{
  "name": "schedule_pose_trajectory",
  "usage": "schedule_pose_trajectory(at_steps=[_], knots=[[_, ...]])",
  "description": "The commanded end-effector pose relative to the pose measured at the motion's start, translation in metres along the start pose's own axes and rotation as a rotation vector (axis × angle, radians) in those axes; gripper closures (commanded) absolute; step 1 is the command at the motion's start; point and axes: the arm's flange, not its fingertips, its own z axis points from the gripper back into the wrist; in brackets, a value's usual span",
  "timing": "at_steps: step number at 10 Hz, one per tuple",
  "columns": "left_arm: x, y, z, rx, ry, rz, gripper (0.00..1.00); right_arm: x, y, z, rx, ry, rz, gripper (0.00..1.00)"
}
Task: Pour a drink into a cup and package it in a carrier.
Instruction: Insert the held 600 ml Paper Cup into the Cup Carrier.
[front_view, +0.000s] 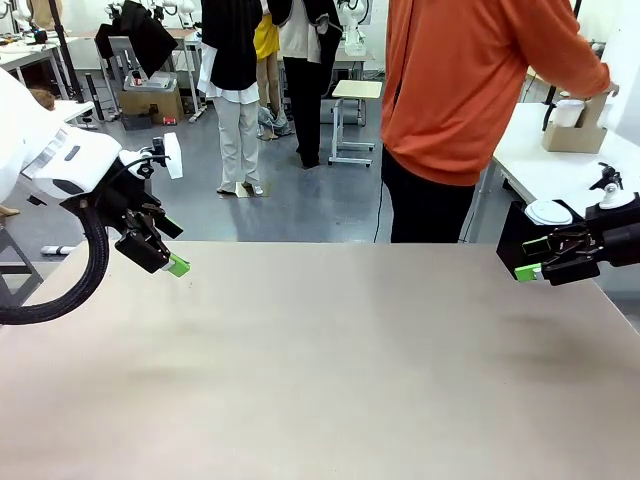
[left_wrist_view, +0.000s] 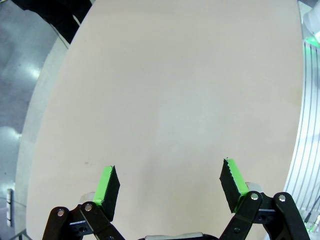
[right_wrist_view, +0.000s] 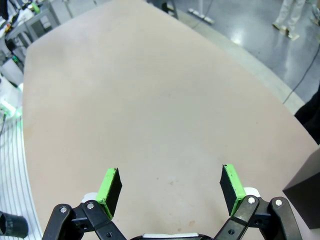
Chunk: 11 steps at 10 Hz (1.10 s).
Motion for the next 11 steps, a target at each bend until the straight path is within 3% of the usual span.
schedule_pose_trajectory(at_steps=[1, 11], knots=[[0.0013, 0.0004, -0.0002, -0.008, -0.01, 0.017, 0.0, 0.0007, -0.001, 0.0008, 0.005, -0.001, 0.009, 0.0], [0.0013, 0.0004, -0.0002, -0.008, -0.01, 0.017, 0.0, 0.0007, -0.001, 0.0008, 0.005, -0.001, 0.009, 0.0]])
